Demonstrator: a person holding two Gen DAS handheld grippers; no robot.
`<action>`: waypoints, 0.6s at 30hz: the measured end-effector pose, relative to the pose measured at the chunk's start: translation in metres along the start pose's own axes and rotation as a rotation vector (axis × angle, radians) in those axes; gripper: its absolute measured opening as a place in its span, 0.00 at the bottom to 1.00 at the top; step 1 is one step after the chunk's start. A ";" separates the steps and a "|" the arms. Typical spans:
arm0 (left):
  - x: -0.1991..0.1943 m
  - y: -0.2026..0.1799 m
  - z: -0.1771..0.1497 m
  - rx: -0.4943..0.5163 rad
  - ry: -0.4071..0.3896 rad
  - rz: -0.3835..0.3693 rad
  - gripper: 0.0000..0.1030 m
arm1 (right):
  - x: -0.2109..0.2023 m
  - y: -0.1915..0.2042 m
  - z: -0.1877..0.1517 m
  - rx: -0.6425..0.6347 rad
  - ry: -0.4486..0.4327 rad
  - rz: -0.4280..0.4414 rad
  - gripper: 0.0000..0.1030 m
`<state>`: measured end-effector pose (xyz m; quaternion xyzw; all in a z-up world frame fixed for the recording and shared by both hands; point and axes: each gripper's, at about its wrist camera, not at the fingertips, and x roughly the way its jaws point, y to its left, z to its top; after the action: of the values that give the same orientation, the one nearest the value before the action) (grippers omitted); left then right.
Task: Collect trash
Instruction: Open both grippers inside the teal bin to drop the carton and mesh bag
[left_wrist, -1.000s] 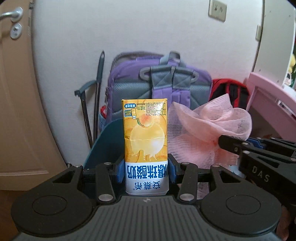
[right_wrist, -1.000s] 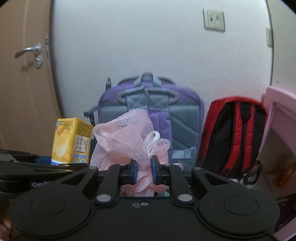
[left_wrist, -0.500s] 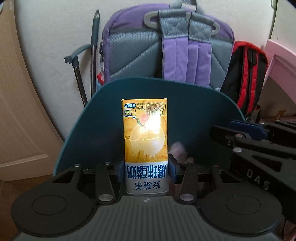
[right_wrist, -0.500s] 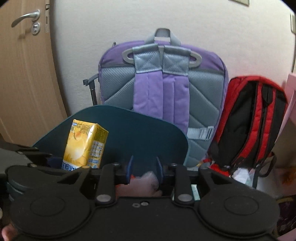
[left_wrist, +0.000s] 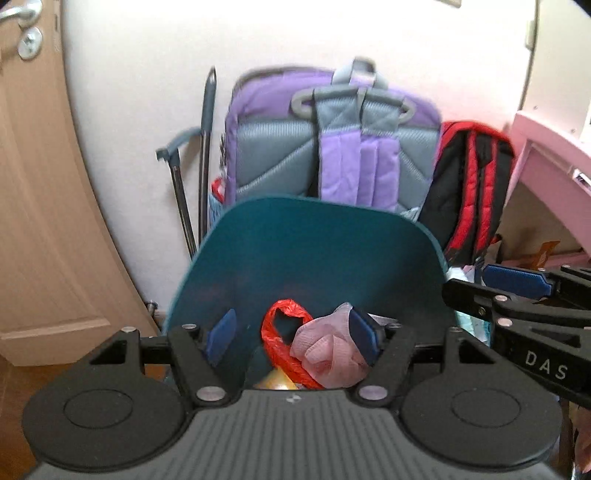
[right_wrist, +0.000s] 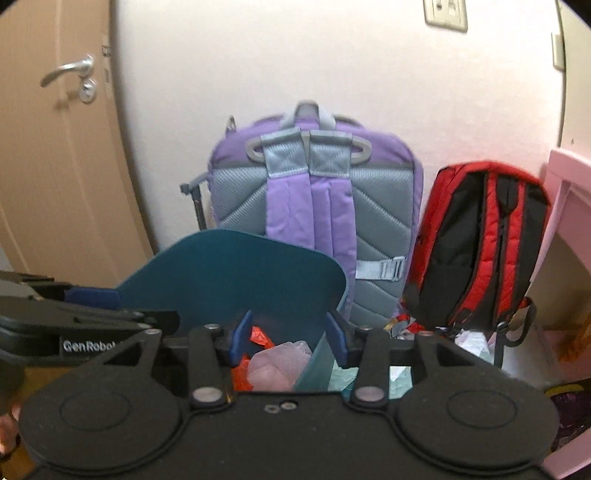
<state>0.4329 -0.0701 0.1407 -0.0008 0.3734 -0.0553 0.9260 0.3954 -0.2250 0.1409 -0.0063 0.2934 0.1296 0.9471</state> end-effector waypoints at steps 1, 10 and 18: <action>-0.011 -0.001 0.000 0.002 -0.010 -0.003 0.65 | -0.009 0.002 0.000 -0.002 -0.006 0.004 0.43; -0.112 -0.010 -0.020 0.014 -0.078 -0.033 0.66 | -0.112 0.021 -0.009 -0.030 -0.094 0.030 0.49; -0.188 -0.016 -0.068 0.042 -0.117 -0.071 0.78 | -0.191 0.032 -0.040 -0.050 -0.129 0.045 0.53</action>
<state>0.2504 -0.0645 0.2223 0.0022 0.3171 -0.0955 0.9436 0.2137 -0.2433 0.2160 -0.0152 0.2283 0.1585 0.9605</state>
